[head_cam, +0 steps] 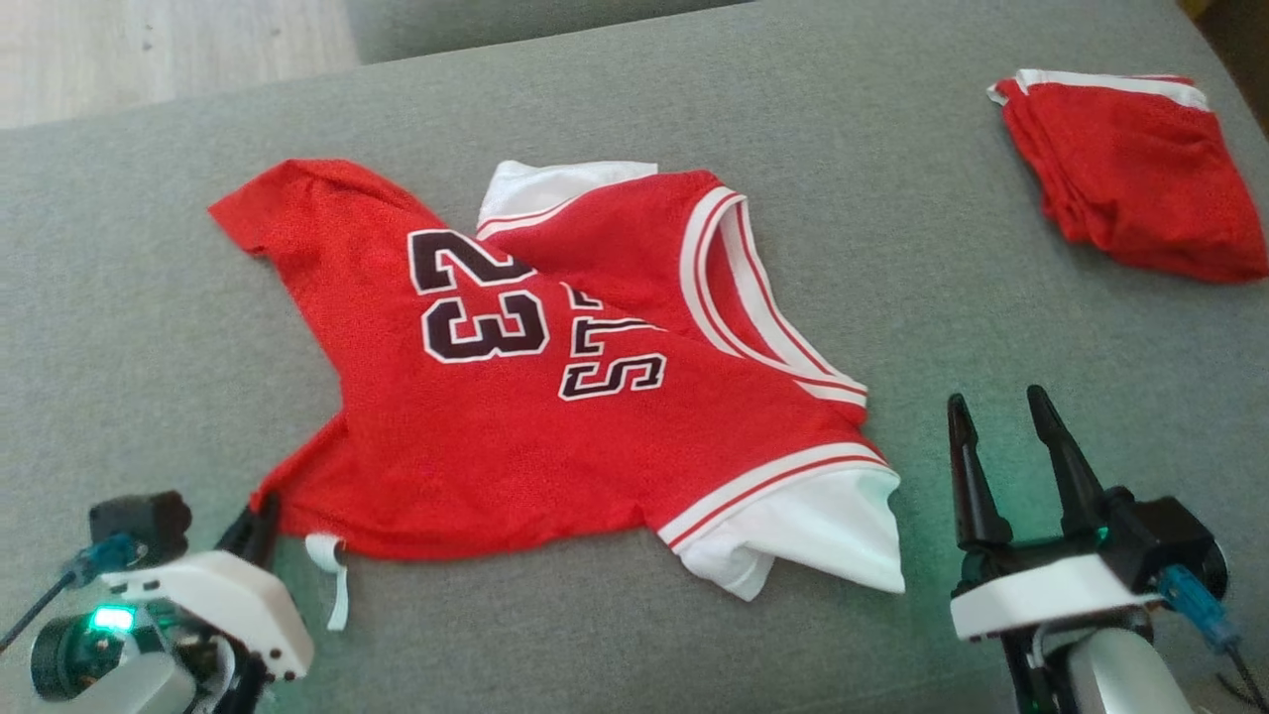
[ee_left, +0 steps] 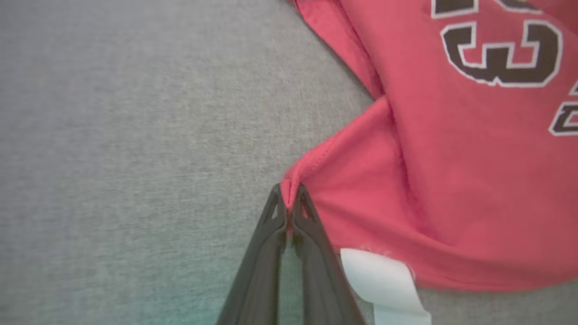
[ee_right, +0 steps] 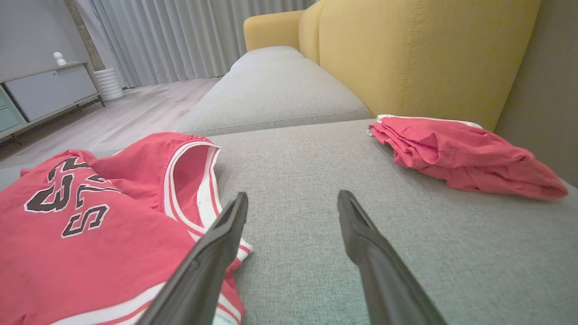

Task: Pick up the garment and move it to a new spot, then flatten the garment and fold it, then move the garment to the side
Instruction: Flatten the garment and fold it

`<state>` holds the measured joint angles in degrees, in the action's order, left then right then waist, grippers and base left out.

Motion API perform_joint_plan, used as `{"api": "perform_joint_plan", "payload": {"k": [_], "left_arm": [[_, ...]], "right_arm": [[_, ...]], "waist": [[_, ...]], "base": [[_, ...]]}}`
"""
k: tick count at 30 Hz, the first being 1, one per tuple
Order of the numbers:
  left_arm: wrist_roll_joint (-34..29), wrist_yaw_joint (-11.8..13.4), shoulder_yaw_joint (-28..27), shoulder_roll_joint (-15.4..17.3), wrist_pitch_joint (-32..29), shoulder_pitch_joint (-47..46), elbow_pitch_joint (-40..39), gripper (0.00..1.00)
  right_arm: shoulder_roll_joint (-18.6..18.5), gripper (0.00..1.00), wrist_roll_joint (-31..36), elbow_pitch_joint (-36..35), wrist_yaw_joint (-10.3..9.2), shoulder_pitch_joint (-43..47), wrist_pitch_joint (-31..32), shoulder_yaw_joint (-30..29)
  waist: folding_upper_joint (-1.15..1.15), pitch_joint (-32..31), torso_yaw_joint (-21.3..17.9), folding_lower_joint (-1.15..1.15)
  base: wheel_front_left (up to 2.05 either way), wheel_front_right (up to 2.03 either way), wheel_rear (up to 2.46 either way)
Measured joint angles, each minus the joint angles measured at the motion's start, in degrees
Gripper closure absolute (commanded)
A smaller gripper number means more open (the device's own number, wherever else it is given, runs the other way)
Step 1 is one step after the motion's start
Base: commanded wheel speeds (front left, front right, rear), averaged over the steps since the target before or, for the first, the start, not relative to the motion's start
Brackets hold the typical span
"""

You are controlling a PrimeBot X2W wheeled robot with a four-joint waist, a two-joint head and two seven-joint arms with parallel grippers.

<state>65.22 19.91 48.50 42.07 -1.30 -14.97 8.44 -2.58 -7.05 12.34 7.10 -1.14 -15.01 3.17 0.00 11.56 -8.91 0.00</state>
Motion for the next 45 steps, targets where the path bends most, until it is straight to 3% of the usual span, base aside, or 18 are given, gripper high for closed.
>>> {"api": "perform_joint_plan", "payload": {"k": [5, 10, 14, 17, 18, 19, 20, 23, 25, 28, 33, 40, 45], "left_arm": [[-0.3, 6.0, -2.9, -0.5, 7.3, 3.9, -5.9, 1.0], [0.6, 12.2, -6.3, -3.4, 13.6, 13.5, -12.8, 1.0], [0.6, 14.7, -10.3, -6.6, 15.1, 18.7, -14.3, 1.0], [0.0, 13.9, -12.5, -8.8, 15.5, 21.2, -13.6, 1.0], [-0.4, 13.4, -12.7, -9.7, 15.5, 21.5, -13.3, 0.86], [-0.8, 12.8, -12.9, -10.5, 15.5, 21.7, -12.9, 0.4], [-1.0, 12.3, -12.9, -11.2, 15.5, 21.7, -12.6, 0.0], [-2.2, 11.9, -14.4, -11.9, 15.6, 22.1, -11.2, 0.0], [-4.3, 13.4, -17.4, -11.9, 15.6, 23.3, -10.8, 0.0], [-9.9, 14.4, -23.0, -11.9, 15.6, 25.2, -12.9, 0.0], [-16.1, 14.3, -25.6, -12.9, 15.6, 27.0, -16.9, 0.0], [-25.6, 8.1, -26.0, -16.2, 15.6, 28.4, -16.9, 0.0], [-32.4, 2.1, -26.3, -22.4, 15.7, 28.4, -12.8, 0.0]], "right_arm": [[0.0, 0.0, 0.1, 0.0, 0.0, 1.9, 0.0, -1.0], [0.0, 0.0, 1.5, -0.6, 0.0, 2.7, 0.0, -2.3], [0.0, 0.0, 2.9, -1.1, 0.0, 3.1, 0.0, -2.9], [0.0, 0.0, 3.7, -1.5, 0.0, 3.1, 0.0, -3.2], [0.0, 0.0, 4.0, -1.5, 0.0, 3.1, 0.0, -3.2], [0.0, 0.0, 4.1, -1.5, 0.0, 3.1, 0.0, -3.0], [0.0, 0.0, 4.1, -1.4, 0.0, 3.1, 0.0, -2.9], [0.0, 0.0, 4.1, -1.5, 0.0, 3.1, 0.0, -2.6], [0.0, 0.0, 4.1, -1.7, 0.0, 3.1, 0.0, -2.4], [0.0, 0.0, 4.1, -2.9, 0.0, 3.2, 0.0, -2.5], [0.0, 0.0, 4.1, -4.5, 0.0, 3.5, 0.0, -2.6], [0.0, 0.0, 4.9, -7.0, 0.0, 6.4, 0.0, -4.4], [0.0, 0.0, 5.0, -7.6, 0.0, 7.4, 0.0, -6.2]], "waist": [[0.0, -0.8, 2.0, 0.0], [0.0, -1.5, 5.3, 0.0], [0.0, -2.3, 8.2, 0.0], [0.0, -2.9, 10.0, 0.0], [0.0, -3.1, 10.4, 0.0], [0.0, -3.4, 10.7, 0.0], [0.0, -3.6, 10.9, 0.0], [0.0, -4.1, 10.7, 0.0], [0.0, -4.4, 10.1, 0.0], [0.0, -4.9, 8.8, 0.0], [0.0, -6.1, 6.9, 0.0], [0.0, -10.1, 4.7, 0.0], [0.0, -12.8, 4.6, -0.01]], "base": [[0.0, 0.0, 0.0], [0.0, 0.0, 0.0], [0.0, 0.0, 0.0], [0.0, 0.0, 0.0], [0.0, 0.0, 0.0], [0.0, 0.0, 0.0], [0.0, 0.0, 0.0], [0.0, 0.0, 0.0], [0.0, 0.0, 0.0], [0.0, 0.0, 0.0], [0.0, 0.0, 0.0], [0.0, 0.0, 0.0], [0.0, 0.0, 0.0]]}}
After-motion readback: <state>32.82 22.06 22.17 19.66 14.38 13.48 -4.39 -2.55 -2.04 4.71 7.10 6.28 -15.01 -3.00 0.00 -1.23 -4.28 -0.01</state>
